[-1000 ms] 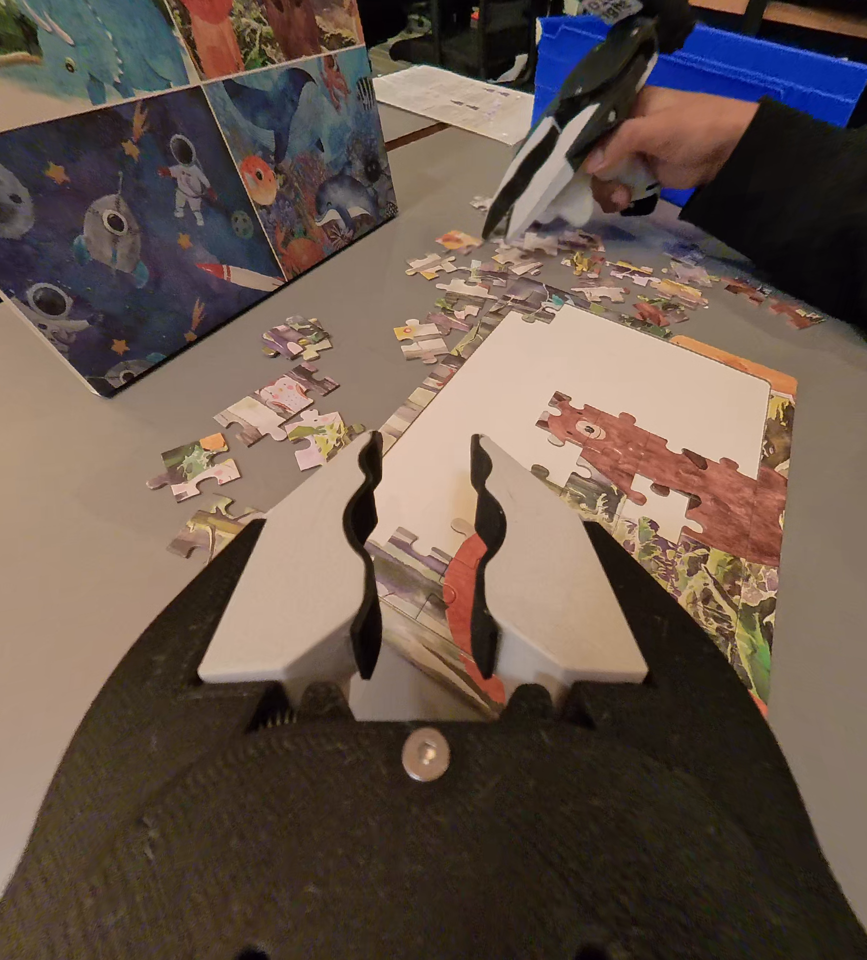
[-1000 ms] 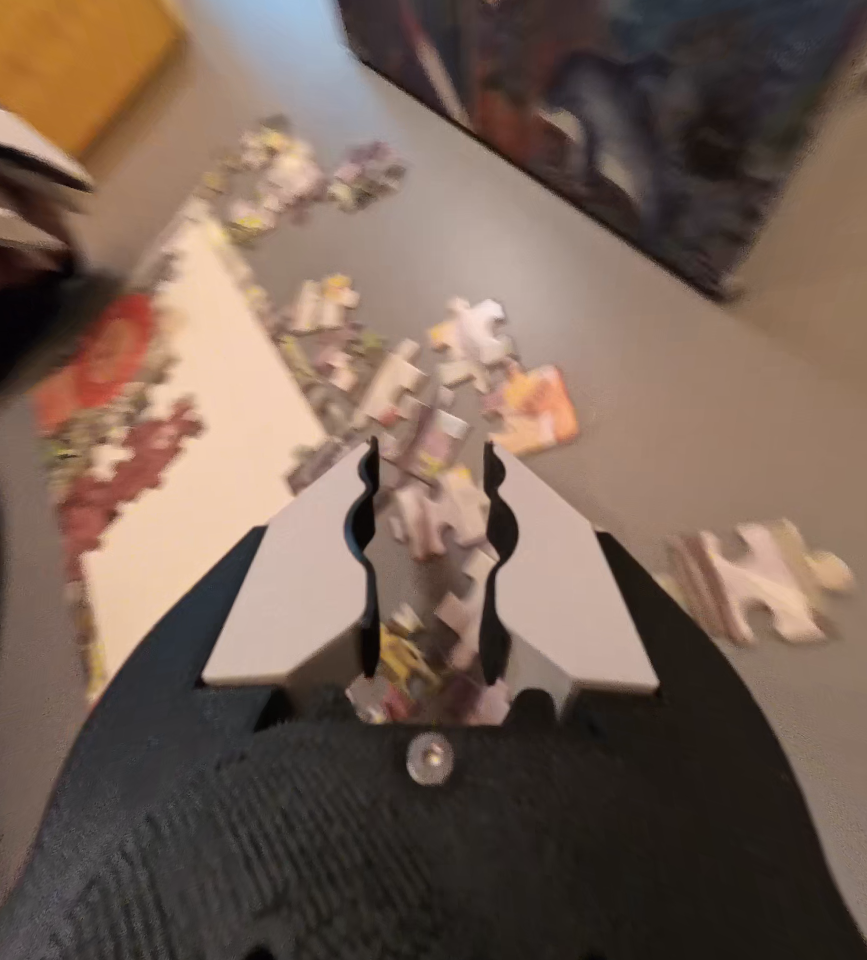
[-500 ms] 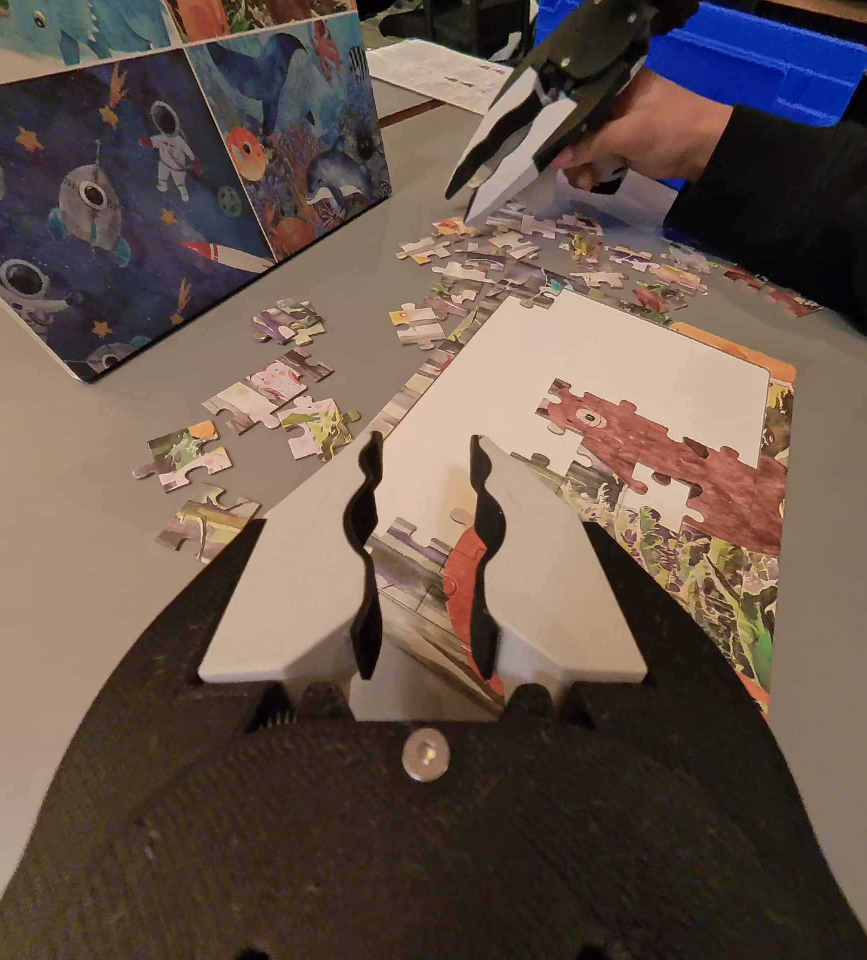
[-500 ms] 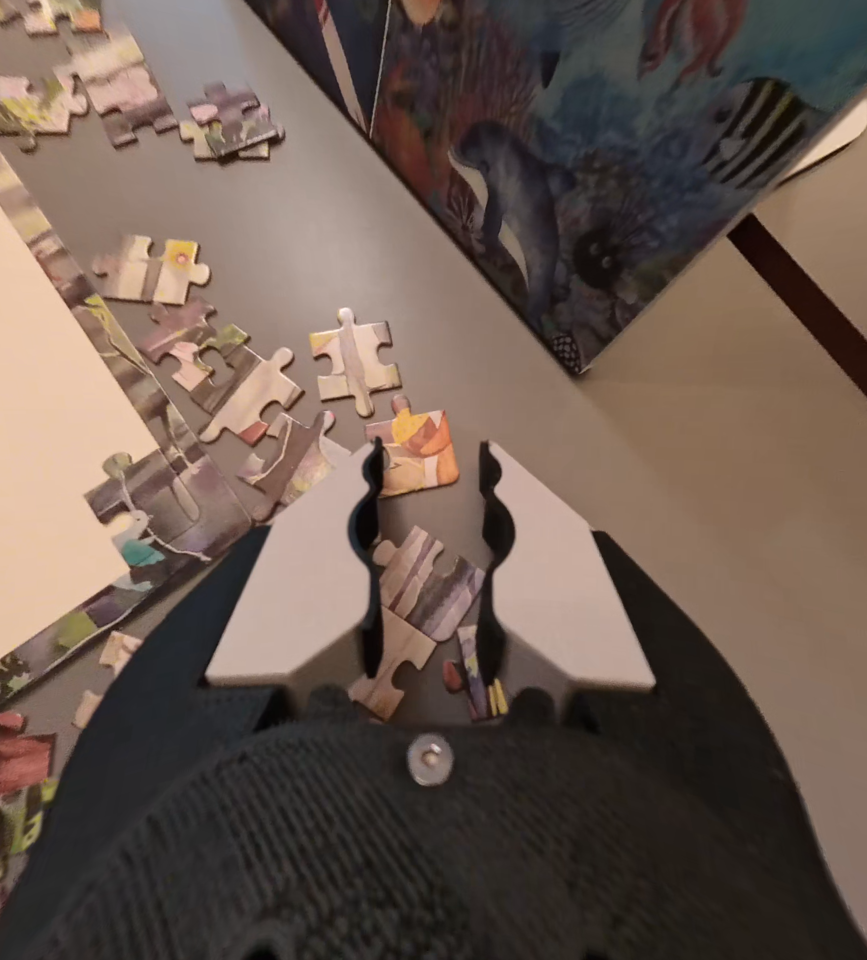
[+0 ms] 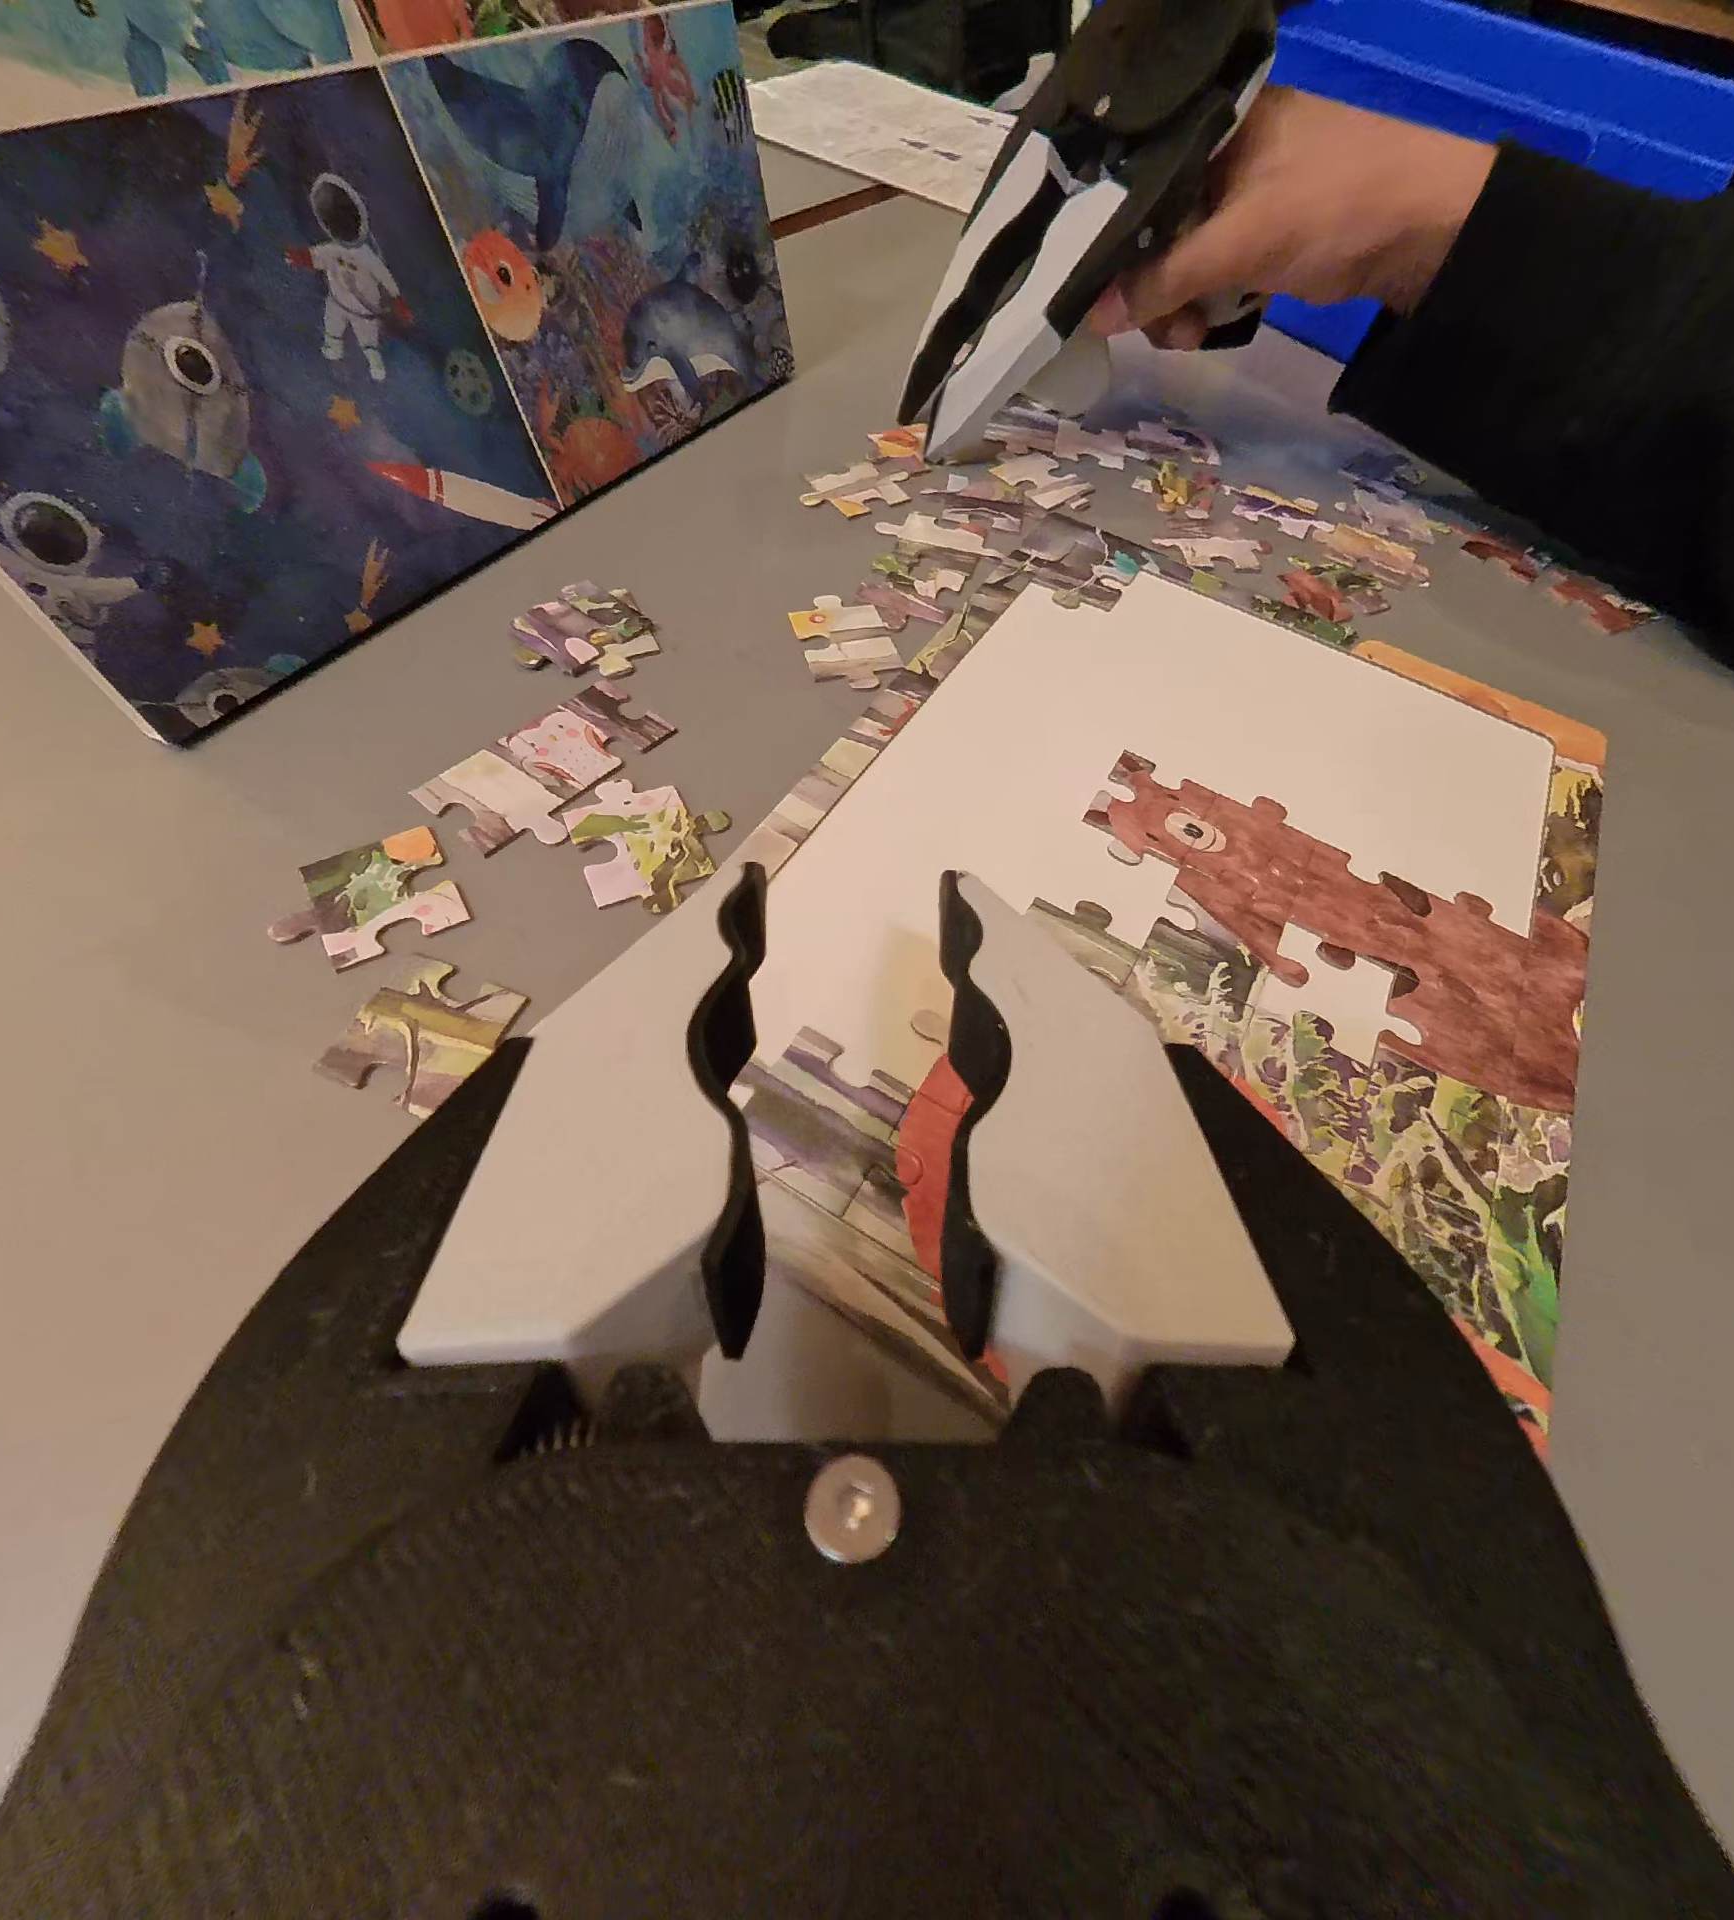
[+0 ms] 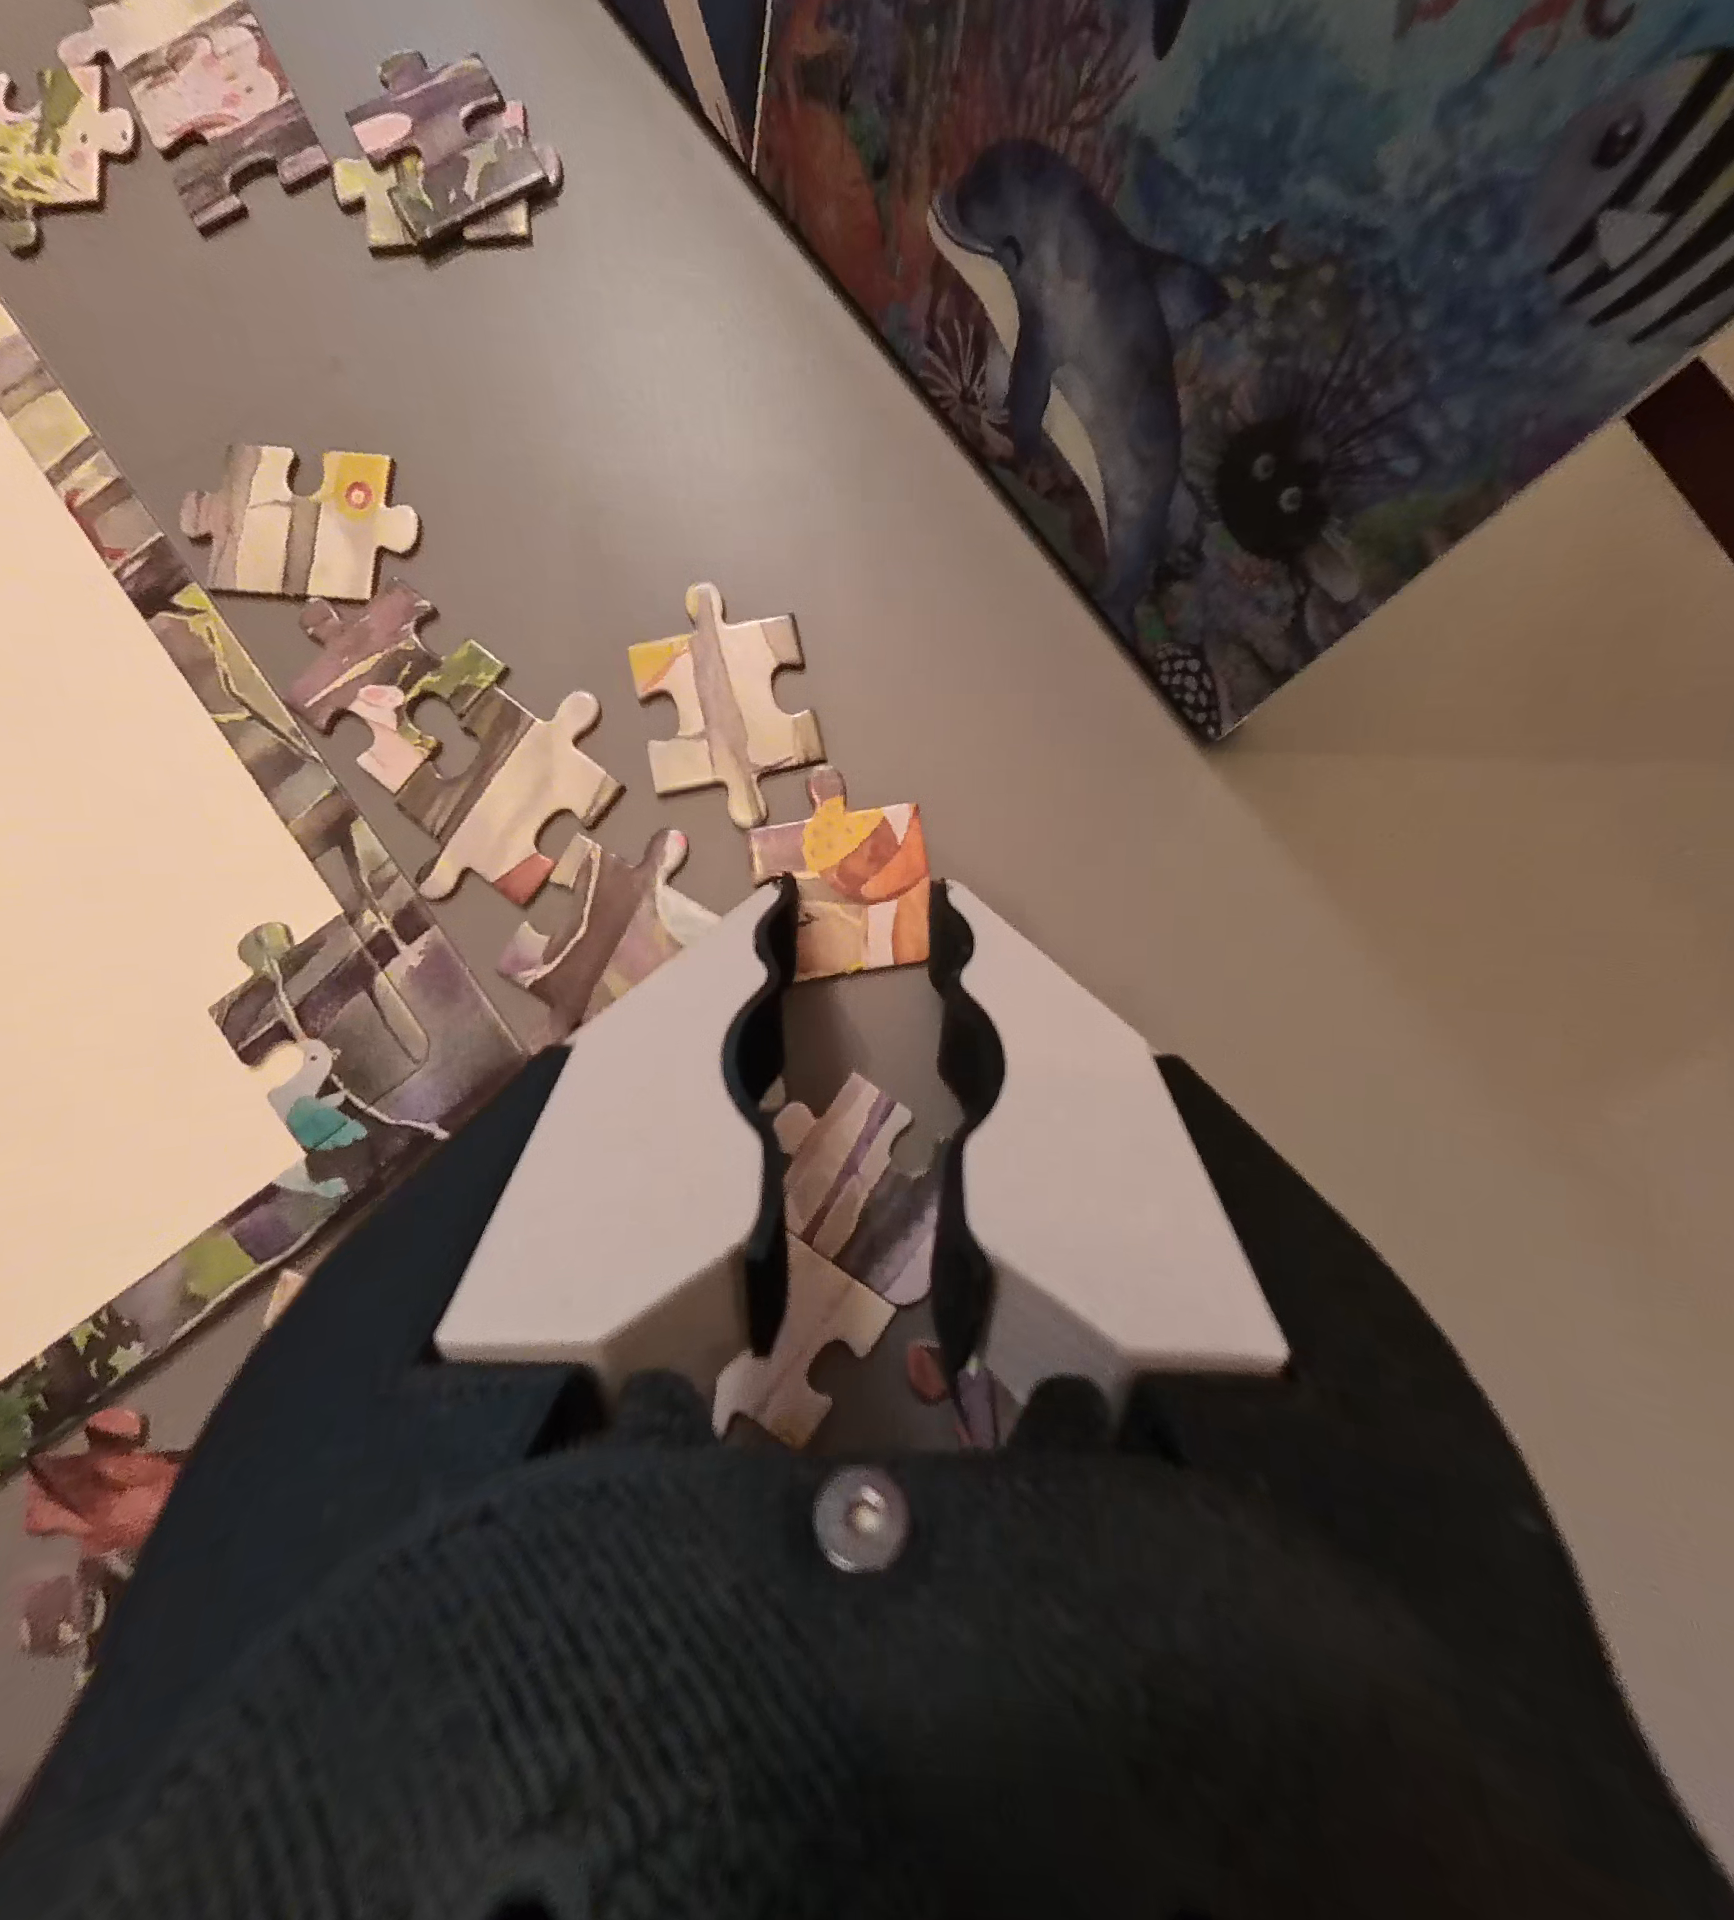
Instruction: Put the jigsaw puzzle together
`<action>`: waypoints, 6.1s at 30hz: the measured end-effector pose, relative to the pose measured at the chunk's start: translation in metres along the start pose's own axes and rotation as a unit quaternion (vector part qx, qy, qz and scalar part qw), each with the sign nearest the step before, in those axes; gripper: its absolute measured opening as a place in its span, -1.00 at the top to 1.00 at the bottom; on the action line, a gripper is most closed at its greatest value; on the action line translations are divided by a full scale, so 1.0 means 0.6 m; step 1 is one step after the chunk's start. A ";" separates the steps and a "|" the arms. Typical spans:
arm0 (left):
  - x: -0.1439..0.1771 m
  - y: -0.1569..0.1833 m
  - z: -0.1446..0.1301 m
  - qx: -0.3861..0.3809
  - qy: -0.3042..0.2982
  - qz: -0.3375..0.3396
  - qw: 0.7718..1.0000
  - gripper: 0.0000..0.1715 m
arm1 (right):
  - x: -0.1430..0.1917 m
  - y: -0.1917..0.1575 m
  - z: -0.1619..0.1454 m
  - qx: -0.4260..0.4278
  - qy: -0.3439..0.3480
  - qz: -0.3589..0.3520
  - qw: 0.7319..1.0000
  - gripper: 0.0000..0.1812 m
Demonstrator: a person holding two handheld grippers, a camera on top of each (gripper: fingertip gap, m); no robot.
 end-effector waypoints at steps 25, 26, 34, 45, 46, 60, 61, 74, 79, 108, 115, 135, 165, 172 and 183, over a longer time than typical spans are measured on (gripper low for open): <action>0.000 0.056 0.015 -0.026 0.012 -0.056 0.998 0.63 | 0.192 -0.361 -0.146 -0.202 -0.007 -0.184 0.962 0.75; 0.000 0.060 0.015 -0.034 0.010 -0.054 0.998 0.63 | 0.190 -0.364 -0.146 -0.216 -0.009 -0.181 0.960 0.75; -0.006 0.076 0.012 -0.057 -0.005 -0.053 0.997 0.64 | 0.212 -0.372 -0.150 -0.201 -0.019 -0.175 0.964 0.62; -0.004 0.062 0.008 -0.042 0.002 -0.042 0.998 0.66 | 0.257 -0.353 -0.164 -0.085 0.073 -0.031 0.993 1.00; -0.003 0.061 0.009 -0.041 0.002 -0.040 0.998 0.66 | 0.257 -0.360 -0.160 -0.093 0.087 -0.015 0.992 1.00; 0.005 0.053 0.013 -0.030 0.019 -0.033 0.999 0.68 | 0.202 -0.385 -0.136 -0.054 0.076 -0.005 0.996 1.00; 0.006 0.054 0.014 -0.031 0.019 -0.033 0.999 0.68 | 0.203 -0.377 -0.131 -0.045 0.081 -0.014 0.996 1.00; 0.007 0.056 0.015 -0.035 0.019 -0.033 0.999 0.68 | 0.164 -0.328 -0.128 -0.031 -0.014 -0.100 0.994 0.85; 0.004 0.058 0.014 -0.038 0.015 -0.036 0.999 0.68 | 0.183 -0.320 -0.119 -0.046 0.010 -0.102 0.994 0.87; 0.000 0.055 0.009 -0.033 0.005 -0.034 0.999 0.67 | 0.192 -0.352 -0.132 0.080 -0.049 -0.027 0.995 0.65; 0.001 0.052 0.009 -0.033 0.006 -0.030 0.999 0.67 | 0.243 -0.291 -0.113 -0.012 0.041 -0.083 0.996 0.65; 0.018 0.038 0.014 -0.013 0.019 -0.012 1.000 0.70 | 0.211 -0.339 -0.173 -0.104 0.011 0.085 0.991 0.48; 0.037 -0.041 0.086 -0.087 0.124 0.115 0.982 1.00 | 0.208 -0.068 -0.062 -0.034 0.362 -0.247 0.898 0.65; 0.054 -0.094 0.067 -0.044 0.121 0.195 0.972 1.00 | 0.207 -0.042 -0.072 -0.071 0.366 -0.255 0.892 0.73; 0.080 -0.130 0.048 -0.025 0.125 0.253 0.959 1.00 | 0.206 -0.027 -0.083 -0.094 0.352 -0.301 0.881 0.96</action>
Point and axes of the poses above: each gripper's, where its closed fingertips meet, x back along the fingers, z out of its top, y = z × x across the jaws, the point moved 6 cm from there along x, back along the fingers, and after that the axes turned 11 degrees about -z, right-handed, at the moved point
